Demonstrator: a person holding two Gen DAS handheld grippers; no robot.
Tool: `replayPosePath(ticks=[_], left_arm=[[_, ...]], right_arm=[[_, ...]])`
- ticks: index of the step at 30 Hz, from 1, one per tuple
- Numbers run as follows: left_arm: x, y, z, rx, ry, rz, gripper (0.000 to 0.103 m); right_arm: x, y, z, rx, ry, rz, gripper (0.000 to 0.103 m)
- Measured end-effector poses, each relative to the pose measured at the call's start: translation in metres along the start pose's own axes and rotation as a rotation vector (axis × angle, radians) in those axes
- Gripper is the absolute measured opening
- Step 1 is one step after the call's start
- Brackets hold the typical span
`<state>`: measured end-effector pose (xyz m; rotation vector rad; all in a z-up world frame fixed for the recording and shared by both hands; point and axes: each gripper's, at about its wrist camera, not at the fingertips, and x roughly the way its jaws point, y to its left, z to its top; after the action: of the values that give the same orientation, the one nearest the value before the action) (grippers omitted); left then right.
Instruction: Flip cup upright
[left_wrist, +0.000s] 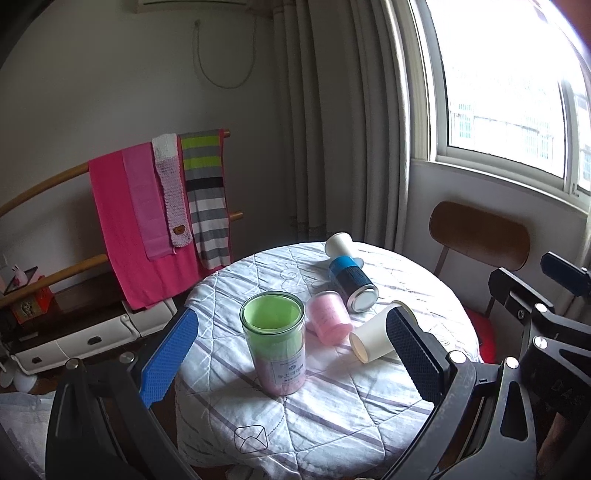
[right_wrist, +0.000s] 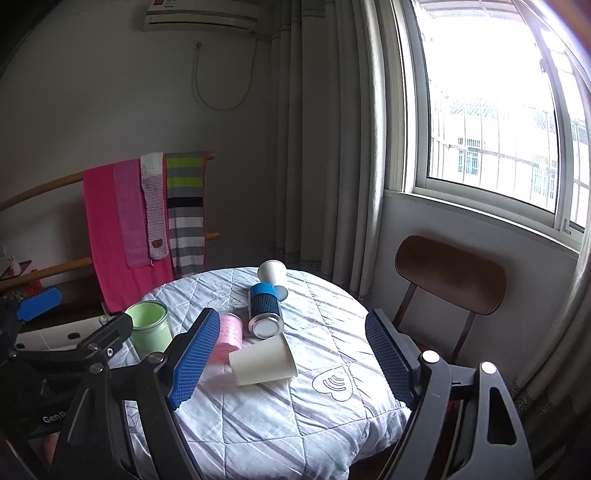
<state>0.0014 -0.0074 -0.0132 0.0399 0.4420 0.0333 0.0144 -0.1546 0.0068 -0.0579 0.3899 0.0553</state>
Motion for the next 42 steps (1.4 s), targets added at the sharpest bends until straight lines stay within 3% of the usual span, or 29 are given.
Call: replayPosePath(ticks=[8,17,28,33,42], left_arm=[[0.006,0.006,-0.003,-0.027,0.012,-0.071,0.103],[0.019,0.01,-0.003,-0.033,0.064,-0.071,0.103],[0.064,0.014,0.005,-0.04,0.233,-0.091,0.103],[0.086,0.013,0.013,0.005,0.312,-0.067,0.103],[0.12,0.017,0.02,0.012,0.361,-0.062,0.103]], right_arm=[[-0.003,0.002,-0.003,0.005,0.004,-0.017,0.082],[0.009,0.005,0.0,-0.001,0.048,-0.013,0.082],[0.046,0.011,0.002,-0.042,0.146,-0.027,0.082],[0.069,0.016,0.006,-0.062,0.218,-0.032,0.082],[0.101,0.022,0.013,-0.097,0.269,-0.037,0.082]])
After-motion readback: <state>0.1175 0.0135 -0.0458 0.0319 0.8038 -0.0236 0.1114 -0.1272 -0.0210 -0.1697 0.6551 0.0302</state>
